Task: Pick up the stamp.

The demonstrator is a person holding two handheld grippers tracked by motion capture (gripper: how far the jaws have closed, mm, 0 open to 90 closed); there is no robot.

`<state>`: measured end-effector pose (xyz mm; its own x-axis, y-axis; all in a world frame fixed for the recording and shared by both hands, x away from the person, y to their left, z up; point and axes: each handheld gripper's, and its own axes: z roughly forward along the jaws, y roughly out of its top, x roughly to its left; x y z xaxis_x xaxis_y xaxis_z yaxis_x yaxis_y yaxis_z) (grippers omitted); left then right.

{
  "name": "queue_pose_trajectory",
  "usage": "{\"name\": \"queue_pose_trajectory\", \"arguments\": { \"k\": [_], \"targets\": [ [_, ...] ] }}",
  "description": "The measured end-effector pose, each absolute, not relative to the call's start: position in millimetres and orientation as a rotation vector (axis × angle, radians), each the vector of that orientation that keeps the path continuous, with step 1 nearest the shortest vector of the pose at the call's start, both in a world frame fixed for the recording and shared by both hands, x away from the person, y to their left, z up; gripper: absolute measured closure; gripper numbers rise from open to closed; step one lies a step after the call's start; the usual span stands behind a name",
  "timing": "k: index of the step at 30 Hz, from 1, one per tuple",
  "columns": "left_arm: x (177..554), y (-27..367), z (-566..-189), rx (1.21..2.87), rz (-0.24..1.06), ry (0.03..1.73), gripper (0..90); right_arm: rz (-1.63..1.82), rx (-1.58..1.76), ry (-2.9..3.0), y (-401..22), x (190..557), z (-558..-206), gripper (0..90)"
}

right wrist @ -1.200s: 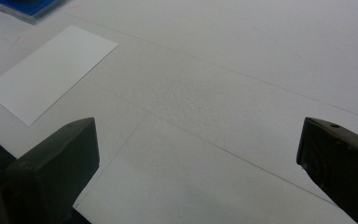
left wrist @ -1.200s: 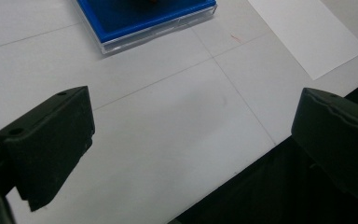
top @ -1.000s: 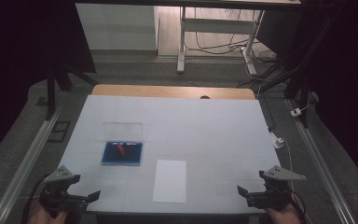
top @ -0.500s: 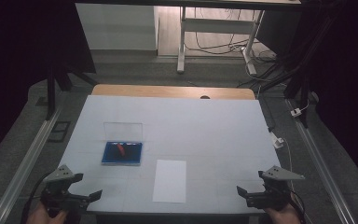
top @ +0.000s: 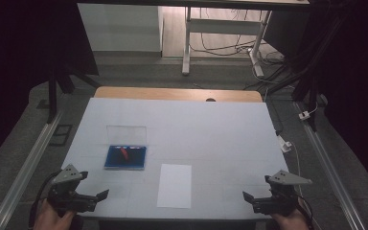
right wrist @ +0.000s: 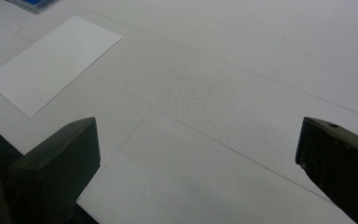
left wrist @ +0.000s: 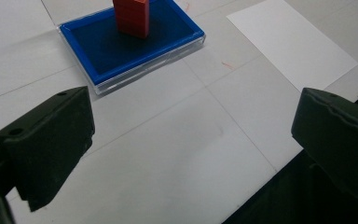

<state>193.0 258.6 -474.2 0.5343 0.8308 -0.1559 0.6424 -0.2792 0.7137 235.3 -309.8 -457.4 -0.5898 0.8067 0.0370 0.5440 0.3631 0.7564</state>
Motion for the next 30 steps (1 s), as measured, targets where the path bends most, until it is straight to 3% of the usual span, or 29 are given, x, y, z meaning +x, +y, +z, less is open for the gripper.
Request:
{"name": "queue_pose_trajectory", "arguments": {
  "k": [30],
  "targets": [
    [250, 241, -473, 2.053, 0.347, 1.153, 0.0, 1.068, 1.172, 2.318, -308, 237, -458, 0.0]
  ]
}}
